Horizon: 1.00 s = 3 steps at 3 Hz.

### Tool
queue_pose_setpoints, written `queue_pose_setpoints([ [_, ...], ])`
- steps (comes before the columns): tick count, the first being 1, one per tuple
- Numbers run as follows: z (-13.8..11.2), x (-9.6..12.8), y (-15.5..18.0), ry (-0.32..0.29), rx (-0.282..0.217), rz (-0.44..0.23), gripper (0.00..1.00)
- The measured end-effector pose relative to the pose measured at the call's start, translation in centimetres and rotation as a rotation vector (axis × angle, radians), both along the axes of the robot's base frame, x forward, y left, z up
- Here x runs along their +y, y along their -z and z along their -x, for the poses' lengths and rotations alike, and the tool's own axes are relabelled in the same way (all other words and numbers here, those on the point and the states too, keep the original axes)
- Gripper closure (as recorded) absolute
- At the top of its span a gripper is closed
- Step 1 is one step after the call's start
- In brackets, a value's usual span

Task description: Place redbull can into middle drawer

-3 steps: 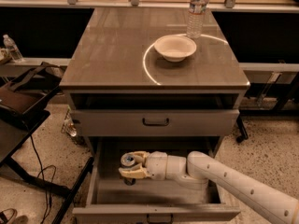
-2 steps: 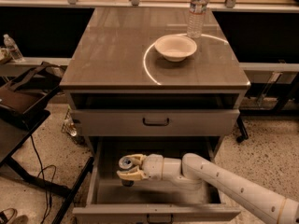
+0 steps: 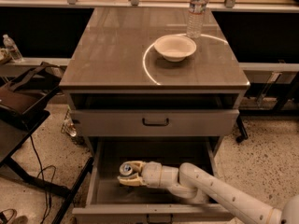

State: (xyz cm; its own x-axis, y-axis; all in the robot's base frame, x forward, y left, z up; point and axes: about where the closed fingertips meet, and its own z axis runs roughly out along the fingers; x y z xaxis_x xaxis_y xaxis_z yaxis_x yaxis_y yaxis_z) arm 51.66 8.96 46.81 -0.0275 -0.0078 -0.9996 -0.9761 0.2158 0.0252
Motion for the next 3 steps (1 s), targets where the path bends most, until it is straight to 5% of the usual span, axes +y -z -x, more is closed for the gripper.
queue_pose_setpoints([
  [1, 0.52, -0.13, 1.16, 0.011, -0.032, 0.001, 1.00],
  [3, 0.67, 0.19, 1.15, 0.006, -0.034, -0.001, 0.62],
])
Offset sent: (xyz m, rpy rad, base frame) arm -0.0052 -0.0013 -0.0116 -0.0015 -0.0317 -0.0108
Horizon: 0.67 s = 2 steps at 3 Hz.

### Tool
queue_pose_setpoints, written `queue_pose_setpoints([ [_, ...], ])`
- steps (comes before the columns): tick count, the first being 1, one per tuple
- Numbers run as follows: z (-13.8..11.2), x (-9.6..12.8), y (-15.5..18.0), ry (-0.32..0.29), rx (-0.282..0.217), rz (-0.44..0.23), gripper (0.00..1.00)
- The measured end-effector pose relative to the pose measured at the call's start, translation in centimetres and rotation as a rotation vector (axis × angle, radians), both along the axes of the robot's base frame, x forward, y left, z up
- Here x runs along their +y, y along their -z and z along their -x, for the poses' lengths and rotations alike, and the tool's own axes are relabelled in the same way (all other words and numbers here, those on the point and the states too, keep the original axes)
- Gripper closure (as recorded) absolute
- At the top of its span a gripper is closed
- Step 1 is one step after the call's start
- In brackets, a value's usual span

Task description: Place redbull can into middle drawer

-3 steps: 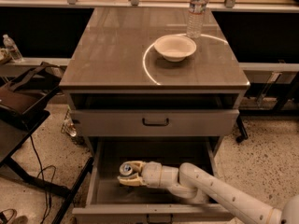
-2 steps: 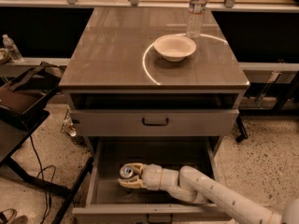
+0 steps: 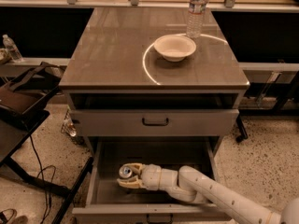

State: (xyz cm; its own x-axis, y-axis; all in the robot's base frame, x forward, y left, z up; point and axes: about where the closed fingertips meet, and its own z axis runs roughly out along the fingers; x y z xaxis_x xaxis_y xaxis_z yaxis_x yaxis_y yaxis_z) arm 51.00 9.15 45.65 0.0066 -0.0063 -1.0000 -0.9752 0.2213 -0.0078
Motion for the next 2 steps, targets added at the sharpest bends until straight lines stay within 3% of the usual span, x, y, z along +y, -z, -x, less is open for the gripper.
queue_pose_setpoints([
  [1, 0.06, 0.18, -0.05, -0.003, 0.000, -0.002, 0.39],
  [2, 0.14, 0.43, -0.12, -0.008, 0.000, -0.004, 0.07],
])
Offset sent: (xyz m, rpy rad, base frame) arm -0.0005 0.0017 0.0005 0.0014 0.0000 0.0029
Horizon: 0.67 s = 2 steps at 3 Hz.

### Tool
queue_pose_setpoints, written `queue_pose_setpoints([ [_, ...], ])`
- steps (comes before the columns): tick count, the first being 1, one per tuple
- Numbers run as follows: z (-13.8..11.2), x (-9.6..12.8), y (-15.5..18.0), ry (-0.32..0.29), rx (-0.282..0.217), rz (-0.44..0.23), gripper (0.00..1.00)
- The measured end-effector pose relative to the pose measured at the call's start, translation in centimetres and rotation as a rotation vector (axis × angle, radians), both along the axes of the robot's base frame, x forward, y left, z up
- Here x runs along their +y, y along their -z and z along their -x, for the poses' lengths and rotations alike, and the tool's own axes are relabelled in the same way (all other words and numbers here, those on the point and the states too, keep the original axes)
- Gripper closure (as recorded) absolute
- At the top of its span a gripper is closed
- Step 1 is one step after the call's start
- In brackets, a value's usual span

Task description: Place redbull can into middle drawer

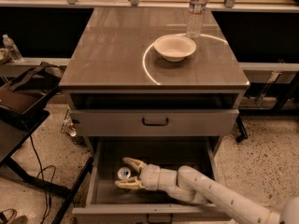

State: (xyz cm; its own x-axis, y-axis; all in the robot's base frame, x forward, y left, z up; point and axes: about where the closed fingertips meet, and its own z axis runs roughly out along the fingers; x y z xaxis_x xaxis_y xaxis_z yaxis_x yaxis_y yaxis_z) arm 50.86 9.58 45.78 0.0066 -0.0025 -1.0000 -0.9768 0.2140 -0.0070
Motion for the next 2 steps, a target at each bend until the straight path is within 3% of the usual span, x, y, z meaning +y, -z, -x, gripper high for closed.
queue_pose_setpoints([
  [1, 0.04, 0.13, -0.04, -0.002, 0.000, -0.001, 0.00],
  [2, 0.04, 0.13, -0.04, -0.002, 0.000, -0.001, 0.00],
])
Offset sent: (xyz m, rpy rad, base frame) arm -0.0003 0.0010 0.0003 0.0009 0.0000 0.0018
